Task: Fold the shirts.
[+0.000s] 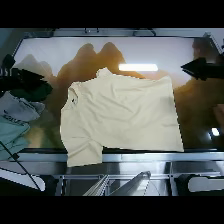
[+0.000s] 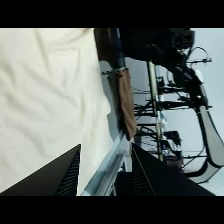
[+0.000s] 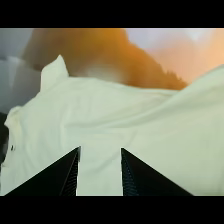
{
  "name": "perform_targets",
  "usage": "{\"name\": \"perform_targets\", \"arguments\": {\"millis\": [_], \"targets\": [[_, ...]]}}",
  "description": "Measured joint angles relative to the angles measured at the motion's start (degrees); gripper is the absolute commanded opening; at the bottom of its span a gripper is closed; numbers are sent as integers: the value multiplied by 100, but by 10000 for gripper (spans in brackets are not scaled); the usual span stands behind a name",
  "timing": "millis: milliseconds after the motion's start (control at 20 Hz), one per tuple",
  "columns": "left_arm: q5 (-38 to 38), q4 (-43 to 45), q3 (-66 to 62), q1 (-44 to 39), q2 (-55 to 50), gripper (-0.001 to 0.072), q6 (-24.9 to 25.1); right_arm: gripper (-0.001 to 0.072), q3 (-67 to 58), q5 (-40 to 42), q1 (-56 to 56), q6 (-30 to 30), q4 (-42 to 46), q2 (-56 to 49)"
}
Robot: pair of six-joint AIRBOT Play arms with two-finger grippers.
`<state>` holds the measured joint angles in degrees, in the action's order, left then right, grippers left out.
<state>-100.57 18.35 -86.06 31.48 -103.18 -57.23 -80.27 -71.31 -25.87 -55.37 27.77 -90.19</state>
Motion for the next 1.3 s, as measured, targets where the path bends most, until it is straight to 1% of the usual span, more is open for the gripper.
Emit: {"name": "perform_targets", "arguments": {"millis": [100, 150, 200, 300, 400, 600, 700, 800, 950, 1050, 1100, 1150, 1250, 1300], "targets": [[46, 586, 542, 247, 527, 350, -9, 306, 299, -518, -280, -76, 437, 286], [219, 817, 935, 369, 837, 506, 35, 306, 535, -640, -400, -87, 632, 452], [455, 1038, 1410, 507, 1180, 720, 81, 306, 835, -706, -518, -96, 813, 632], [894, 1331, 2345, 739, 1753, 720, 94, 306, 1462, -669, -686, -96, 1045, 920], [1130, 1646, 3206, 863, 2190, 720, 87, 306, 2031, -588, -780, -122, 1167, 1091], [1674, 2658, 4417, 730, 2750, 720, -258, 305, 2745, -531, -866, -160, 1255, 1224], [1915, 3110, 4747, 474, 2865, 719, -450, 306, 2887, -542, -879, -160, 1202, 1266], [2149, 3373, 4916, 157, 2879, 719, -566, 305, 2962, -579, -887, -160, 1091, 1325], [2358, 3585, 4924, -330, 2612, 702, -691, 305, 3012, -584, -892, -116, 894, 1449], [2267, 3536, 4822, -651, 2293, 702, -782, 305, 3025, -601, -896, -92, 804, 1547], [2221, 3517, 4756, -813, 2114, 585, -817, 305, 3029, -601, -903, -92, 782, 1600], [2229, 3523, 4675, -986, 1930, 551, -815, 305, 3032, -603, -920, -90, 756, 1663], [2100, 3445, 4520, -1285, 1631, 553, -743, 304, 3036, -627, -997, -72, 721, 1816], [2033, 3436, 4457, -1399, 1539, 534, -708, 305, 3036, -660, -1067, -74, 719, 1902]]}}
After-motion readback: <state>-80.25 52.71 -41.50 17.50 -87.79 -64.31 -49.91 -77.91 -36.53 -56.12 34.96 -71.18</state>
